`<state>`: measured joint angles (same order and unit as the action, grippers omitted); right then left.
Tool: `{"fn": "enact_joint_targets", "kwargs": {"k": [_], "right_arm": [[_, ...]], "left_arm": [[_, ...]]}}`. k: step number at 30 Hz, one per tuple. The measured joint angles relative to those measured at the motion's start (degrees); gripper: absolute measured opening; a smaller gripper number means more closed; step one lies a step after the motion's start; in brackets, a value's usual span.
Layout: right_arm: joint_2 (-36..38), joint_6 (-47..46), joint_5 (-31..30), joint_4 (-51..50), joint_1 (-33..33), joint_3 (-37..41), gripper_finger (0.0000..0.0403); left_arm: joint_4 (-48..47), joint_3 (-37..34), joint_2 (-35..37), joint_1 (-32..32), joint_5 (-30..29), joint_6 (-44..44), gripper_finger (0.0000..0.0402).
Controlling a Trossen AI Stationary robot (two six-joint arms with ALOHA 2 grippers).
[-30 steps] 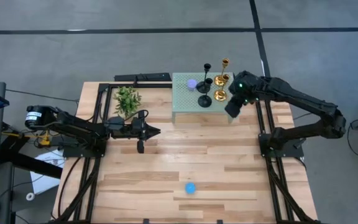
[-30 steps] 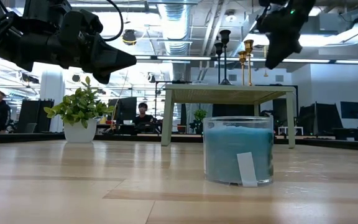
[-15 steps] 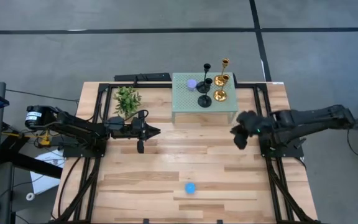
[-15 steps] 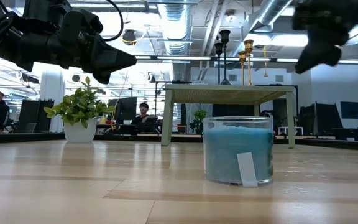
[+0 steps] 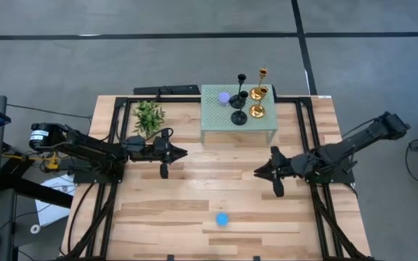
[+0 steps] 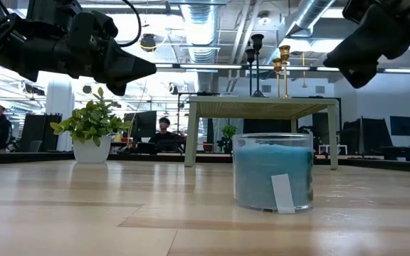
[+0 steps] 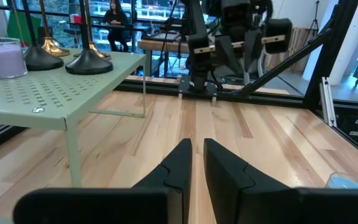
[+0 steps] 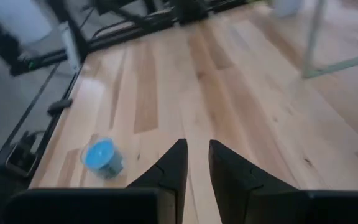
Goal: Pick & Place candle stick holders
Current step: Put the blue candle on the shelf
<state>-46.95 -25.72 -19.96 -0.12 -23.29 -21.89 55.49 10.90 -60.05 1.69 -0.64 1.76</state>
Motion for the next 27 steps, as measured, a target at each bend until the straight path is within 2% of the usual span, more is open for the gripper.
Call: {"fn": "enact_joint_targets", "kwargs": {"k": [6, 11, 13, 20, 27], "right_arm": [[-5.8, -0.4, -1.1, 8.5, 1.4, 0.0, 0.0058], [-11.8, -3.1, 6.0, 17.6, 2.0, -0.2, 0.0058], [-14.5, -6.8, 6.4, 18.1, 1.3, -1.4, 0.0058], [-26.3, -17.0, 5.4, 10.5, -1.6, -10.4, 0.0058], [-36.6, -20.7, 4.9, -2.4, -3.8, -23.5, 0.0058]], "left_arm": [[0.0, 0.0, 0.0, 0.0, 0.0, 0.0, 0.0042], [0.1, 0.0, 0.0, 0.0, 0.0, 0.1, 0.0042], [0.1, 0.0, 0.0, 0.0, 0.0, 0.2, 0.0042], [0.1, 0.0, 0.0, 0.0, 0.0, 0.2, 0.0042], [0.0, 0.0, 0.0, -0.1, 0.2, 3.2, 0.0042]]}}
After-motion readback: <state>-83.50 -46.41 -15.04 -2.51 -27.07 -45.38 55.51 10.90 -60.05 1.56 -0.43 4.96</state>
